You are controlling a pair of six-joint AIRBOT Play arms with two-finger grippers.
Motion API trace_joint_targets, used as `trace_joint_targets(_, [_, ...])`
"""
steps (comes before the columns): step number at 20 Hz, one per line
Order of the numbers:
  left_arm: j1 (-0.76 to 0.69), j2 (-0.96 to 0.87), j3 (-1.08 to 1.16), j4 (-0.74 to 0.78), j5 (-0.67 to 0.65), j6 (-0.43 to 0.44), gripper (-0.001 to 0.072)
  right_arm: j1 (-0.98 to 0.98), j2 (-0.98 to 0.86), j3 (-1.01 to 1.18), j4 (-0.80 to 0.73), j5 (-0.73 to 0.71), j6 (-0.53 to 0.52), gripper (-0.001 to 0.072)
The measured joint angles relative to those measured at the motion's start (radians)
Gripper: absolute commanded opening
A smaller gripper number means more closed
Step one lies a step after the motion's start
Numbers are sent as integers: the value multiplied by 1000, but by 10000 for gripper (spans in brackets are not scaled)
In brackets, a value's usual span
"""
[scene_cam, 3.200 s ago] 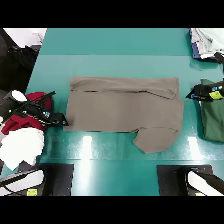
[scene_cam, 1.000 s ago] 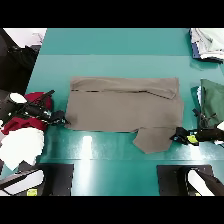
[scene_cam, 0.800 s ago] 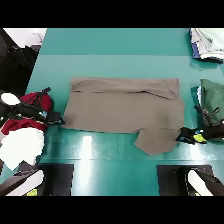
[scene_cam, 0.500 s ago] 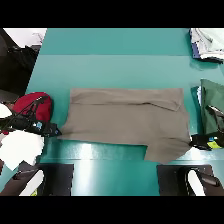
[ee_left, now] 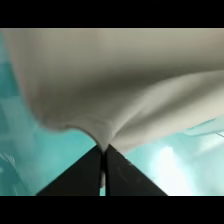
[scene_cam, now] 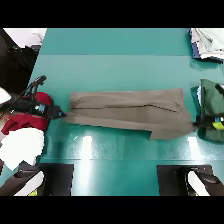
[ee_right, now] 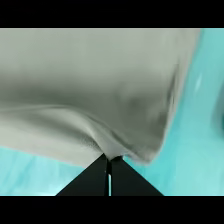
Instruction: Fold the shirts.
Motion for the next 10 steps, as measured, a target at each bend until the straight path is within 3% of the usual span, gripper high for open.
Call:
trace_joint_targets(5, [-62,-264,204,2,124,5,26,45,-256,188,5,-93,1,23])
trace_joint_targets(10, [-75,-398,283,4,217,-4,27,54,-468,357,6,-141,2,26])
